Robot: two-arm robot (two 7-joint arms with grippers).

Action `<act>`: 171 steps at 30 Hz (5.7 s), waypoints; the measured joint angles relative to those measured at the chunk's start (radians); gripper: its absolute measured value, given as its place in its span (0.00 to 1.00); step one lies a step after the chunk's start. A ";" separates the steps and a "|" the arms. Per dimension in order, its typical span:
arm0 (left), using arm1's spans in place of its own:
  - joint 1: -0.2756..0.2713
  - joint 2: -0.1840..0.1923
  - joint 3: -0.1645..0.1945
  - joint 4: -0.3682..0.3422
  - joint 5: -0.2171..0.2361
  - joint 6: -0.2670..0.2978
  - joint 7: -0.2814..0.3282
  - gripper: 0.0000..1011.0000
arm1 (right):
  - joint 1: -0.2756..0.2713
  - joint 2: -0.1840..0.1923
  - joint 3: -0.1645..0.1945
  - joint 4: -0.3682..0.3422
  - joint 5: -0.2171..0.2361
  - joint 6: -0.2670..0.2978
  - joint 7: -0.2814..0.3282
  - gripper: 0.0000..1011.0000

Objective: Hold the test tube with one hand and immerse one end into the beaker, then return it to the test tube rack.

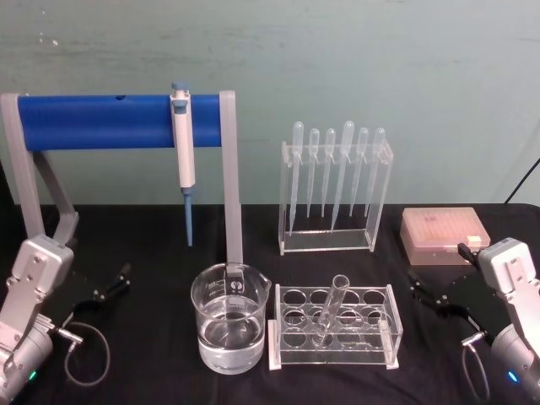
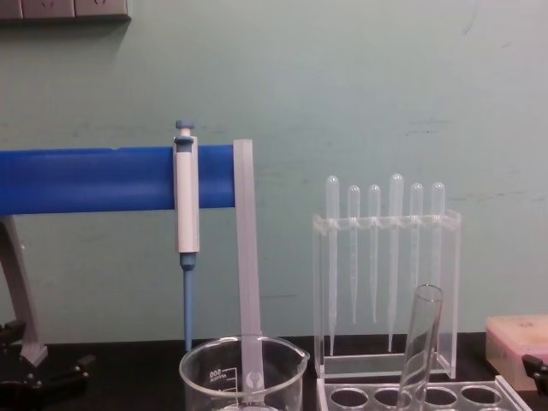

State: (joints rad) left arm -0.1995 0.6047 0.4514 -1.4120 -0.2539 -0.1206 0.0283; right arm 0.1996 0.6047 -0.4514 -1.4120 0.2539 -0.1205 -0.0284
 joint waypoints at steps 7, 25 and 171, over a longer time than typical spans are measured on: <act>0.000 0.000 0.000 0.000 0.000 0.000 0.000 0.99 | 0.000 0.000 0.000 0.000 0.000 0.000 0.000 0.99; 0.000 0.000 0.000 0.000 0.000 0.000 0.000 0.99 | 0.000 0.000 0.000 0.000 0.000 0.000 0.000 0.99; 0.000 0.000 0.000 0.000 0.000 0.000 0.000 0.99 | 0.186 0.034 -0.027 -0.068 0.294 0.008 0.840 0.22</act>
State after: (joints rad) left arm -0.1995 0.6047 0.4514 -1.4120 -0.2539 -0.1205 0.0282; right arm 0.3853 0.6384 -0.4782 -1.4801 0.5478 -0.1126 0.8114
